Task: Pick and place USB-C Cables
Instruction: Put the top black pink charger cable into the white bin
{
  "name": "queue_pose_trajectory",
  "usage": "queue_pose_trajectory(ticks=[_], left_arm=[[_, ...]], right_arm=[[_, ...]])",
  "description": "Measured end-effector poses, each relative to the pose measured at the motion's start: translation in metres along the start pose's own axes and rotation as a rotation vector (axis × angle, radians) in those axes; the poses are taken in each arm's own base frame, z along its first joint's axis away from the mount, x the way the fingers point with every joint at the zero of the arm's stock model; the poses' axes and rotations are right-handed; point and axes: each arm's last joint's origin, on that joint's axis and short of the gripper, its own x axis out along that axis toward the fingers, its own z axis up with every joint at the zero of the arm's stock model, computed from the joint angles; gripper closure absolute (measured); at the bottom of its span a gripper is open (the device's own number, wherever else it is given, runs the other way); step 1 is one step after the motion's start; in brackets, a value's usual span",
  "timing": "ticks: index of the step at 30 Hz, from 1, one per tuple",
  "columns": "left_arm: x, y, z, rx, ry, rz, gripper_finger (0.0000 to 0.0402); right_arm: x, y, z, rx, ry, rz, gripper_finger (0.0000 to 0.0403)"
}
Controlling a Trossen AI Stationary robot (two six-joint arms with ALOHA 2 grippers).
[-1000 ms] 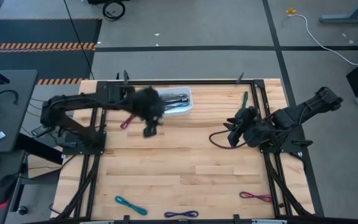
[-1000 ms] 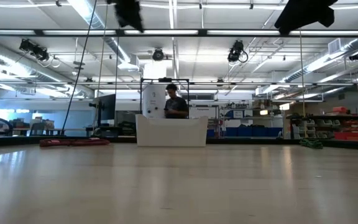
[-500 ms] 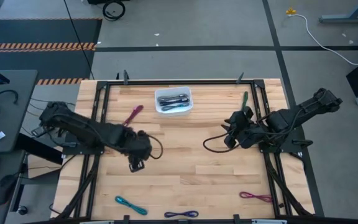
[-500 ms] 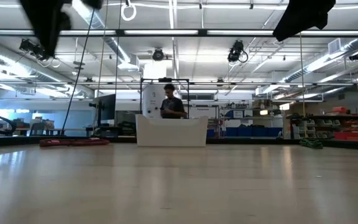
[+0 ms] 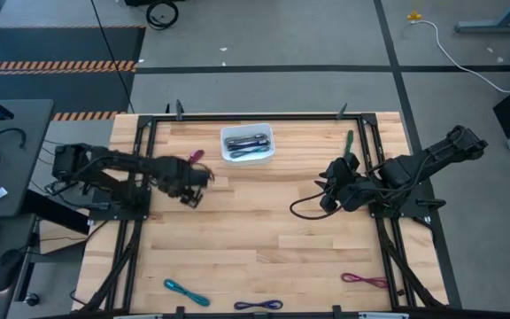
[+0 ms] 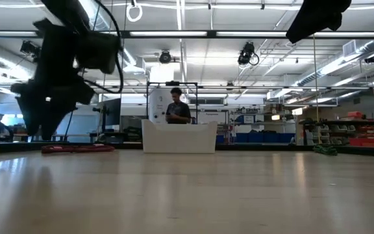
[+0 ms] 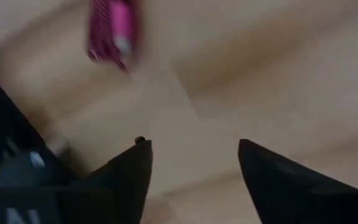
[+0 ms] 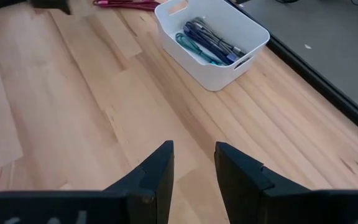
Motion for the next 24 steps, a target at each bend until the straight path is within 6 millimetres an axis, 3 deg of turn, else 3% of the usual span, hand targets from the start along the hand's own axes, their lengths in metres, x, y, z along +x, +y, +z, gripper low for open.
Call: queue_pose_trajectory(ticks=[5,13,20,24], left_arm=[[0.004,0.03,0.036,-0.079,-0.034,0.012,0.0119],[0.013,0.066,0.082,-0.104,-0.126,-0.068,0.0124],[0.03,0.068,0.1,-0.054,-0.13,-0.096,0.0145],[0.039,0.065,0.102,-0.012,-0.091,-0.082,0.0185]], right_arm=[[0.0,0.002,0.002,0.026,-0.007,0.031,0.0281],[0.0,0.004,0.003,0.081,-0.01,0.044,0.0281],[0.0,0.004,0.004,0.136,-0.015,0.052,0.0281],[0.0,0.005,0.005,0.156,-0.023,0.061,0.0281]])
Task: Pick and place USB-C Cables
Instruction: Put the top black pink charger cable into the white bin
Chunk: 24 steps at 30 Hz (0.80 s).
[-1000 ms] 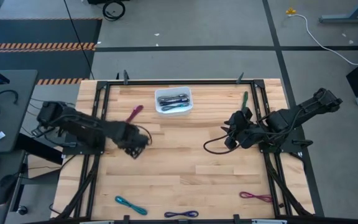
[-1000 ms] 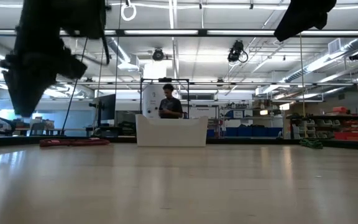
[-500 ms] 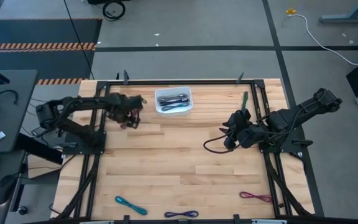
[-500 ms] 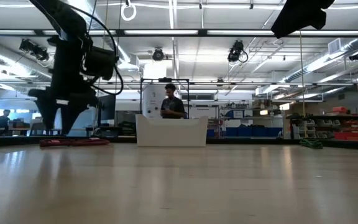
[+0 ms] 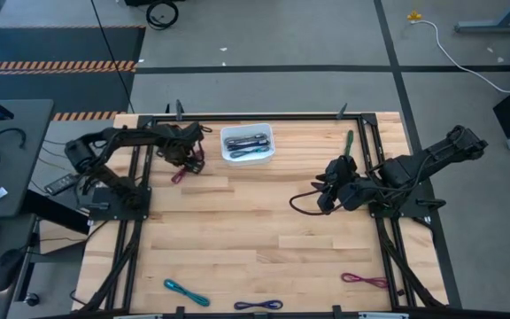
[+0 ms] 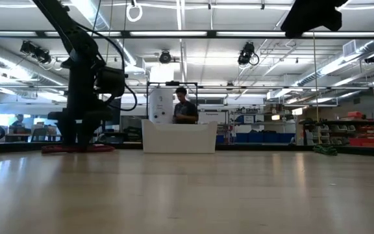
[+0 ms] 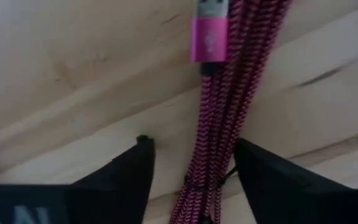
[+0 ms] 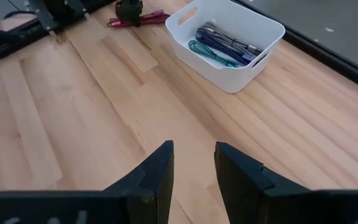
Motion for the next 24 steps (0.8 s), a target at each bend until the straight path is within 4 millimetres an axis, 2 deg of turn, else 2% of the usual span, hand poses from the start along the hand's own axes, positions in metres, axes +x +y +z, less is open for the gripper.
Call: queue_pose_trajectory(ticks=[3,8,9,11,17,21,24], left_arm=[[0.004,-0.002,0.0,0.035,0.019,0.002,0.024],[0.001,-0.001,-0.002,0.112,0.033,-0.034,0.0364],[-0.002,0.0,-0.004,0.13,0.051,-0.026,0.0379],[-0.008,0.004,-0.01,0.16,0.111,-0.001,0.0383],[-0.075,0.004,-0.015,0.348,0.207,0.035,0.0385],[-0.131,-0.009,-0.001,0.437,0.025,-0.026,0.0385],[-0.167,-0.03,0.021,0.453,-0.233,-0.192,0.0385]], right_arm=[[0.0,0.0,0.0,0.004,-0.003,0.004,0.0281],[0.0,0.0,0.0,0.005,-0.004,0.004,0.0281],[0.0,0.0,0.0,0.005,-0.004,0.004,0.0281],[0.0,0.0,0.0,0.003,-0.003,0.004,0.0281],[0.0,0.0,0.0,-0.011,-0.003,0.001,0.0281],[0.0,-0.001,0.002,-0.047,-0.039,-0.033,0.0281],[0.001,-0.003,0.004,-0.047,-0.086,-0.081,0.0281]])
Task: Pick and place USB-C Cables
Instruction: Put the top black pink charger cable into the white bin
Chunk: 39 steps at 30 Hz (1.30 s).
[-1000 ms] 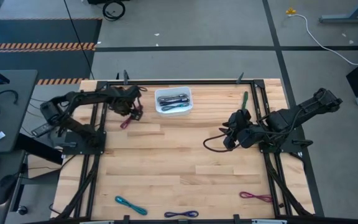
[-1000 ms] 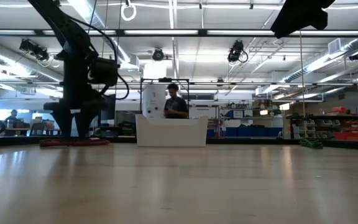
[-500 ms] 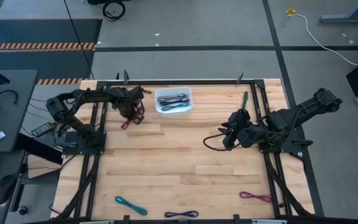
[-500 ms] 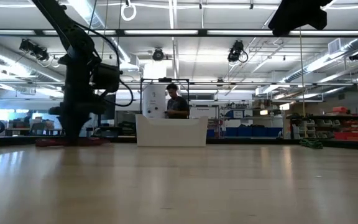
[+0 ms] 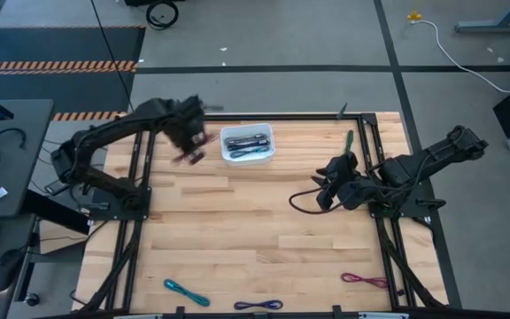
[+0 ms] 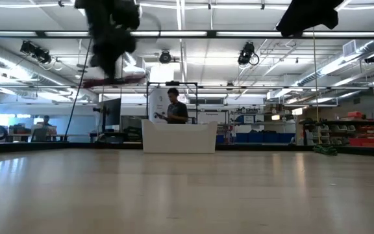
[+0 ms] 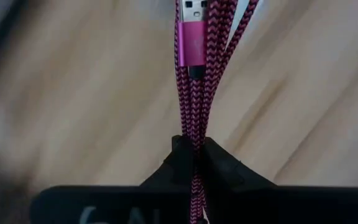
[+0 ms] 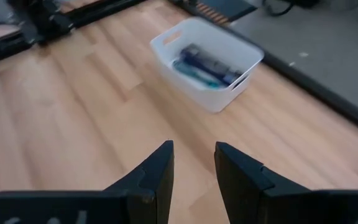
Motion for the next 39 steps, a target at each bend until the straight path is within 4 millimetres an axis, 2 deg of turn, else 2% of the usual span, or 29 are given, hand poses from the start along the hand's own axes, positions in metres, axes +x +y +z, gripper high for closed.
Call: queue_pose_trajectory(ticks=[2,5,8,11,14,18,26,31,36,39], left_arm=[[-0.007,-0.011,0.024,0.008,-0.177,-0.089,0.0385],[-0.001,-0.029,0.054,0.068,-0.366,-0.16,0.0386],[0.021,-0.045,0.074,0.157,-0.441,-0.18,0.0386],[0.055,-0.057,0.087,0.239,-0.432,-0.181,0.0386],[0.086,-0.061,0.095,0.273,-0.41,-0.171,0.0386],[0.119,-0.06,0.097,0.305,-0.339,-0.14,0.0383],[0.154,-0.055,0.089,0.368,-0.191,-0.108,0.0384],[0.16,-0.055,0.089,0.36,-0.177,-0.079,0.0379],[0.142,-0.056,0.099,0.333,-0.188,-0.075,0.0385],[0.133,-0.056,0.107,0.37,-0.222,0.005,0.0385]], right_arm=[[0.001,-0.001,0.001,0.001,-0.016,-0.02,0.0281],[0.003,-0.002,0.003,0.005,-0.019,-0.03,0.0281],[0.003,-0.003,0.003,0.002,-0.02,-0.031,0.0281],[0.003,-0.003,0.003,0.014,-0.018,-0.028,0.0281],[0.003,-0.001,0.003,0.036,-0.005,-0.007,0.0281],[0.003,0.001,0.004,0.057,0.018,0.042,0.0281],[0.003,0.004,0.006,0.086,0.008,0.073,0.0281],[0.002,0.005,0.006,0.093,0.002,0.079,0.0281],[0.003,0.005,0.007,0.091,0.002,0.079,0.0281],[0.003,0.004,0.007,0.088,-0.008,0.068,0.0281]])
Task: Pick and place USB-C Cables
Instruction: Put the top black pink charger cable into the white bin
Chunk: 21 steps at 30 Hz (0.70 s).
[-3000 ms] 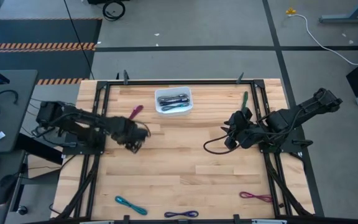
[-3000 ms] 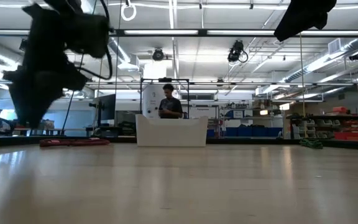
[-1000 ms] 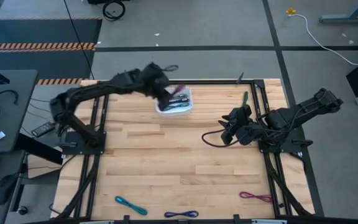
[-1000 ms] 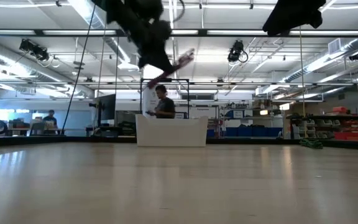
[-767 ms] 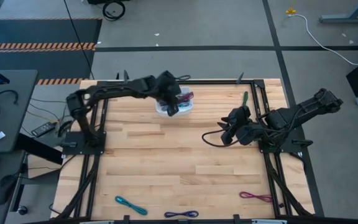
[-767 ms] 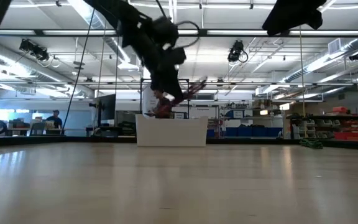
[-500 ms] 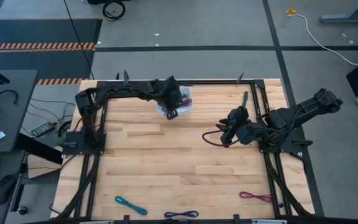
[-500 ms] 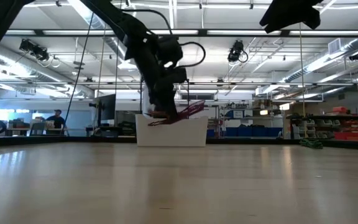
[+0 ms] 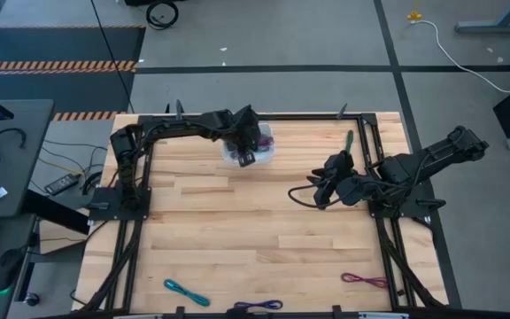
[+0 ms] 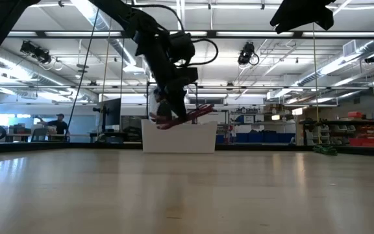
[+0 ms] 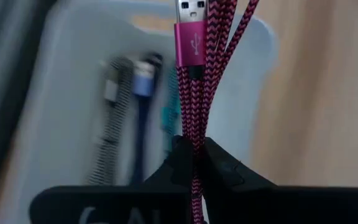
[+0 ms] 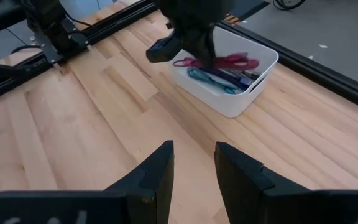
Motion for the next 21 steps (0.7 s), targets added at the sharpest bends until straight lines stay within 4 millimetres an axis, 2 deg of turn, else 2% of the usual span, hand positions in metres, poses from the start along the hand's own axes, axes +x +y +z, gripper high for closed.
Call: queue_pose_trajectory(ticks=[3,6,15,21], left_arm=[[-0.005,0.005,0.007,0.038,-0.018,0.106,0.0384],[-0.004,0.007,0.006,0.06,-0.01,0.118,0.0385],[0.021,-0.007,-0.029,0.064,0.057,0.002,0.0383],[0.034,-0.019,-0.041,0.089,0.009,-0.049,0.0379]], right_arm=[[0.0,0.0,0.0,0.0,-0.005,-0.004,0.0281],[0.0,0.0,0.0,0.0,-0.004,-0.004,0.0281],[0.0,0.0,0.0,0.003,-0.005,-0.005,0.0281],[0.002,-0.002,0.002,0.009,-0.008,-0.017,0.0281]])
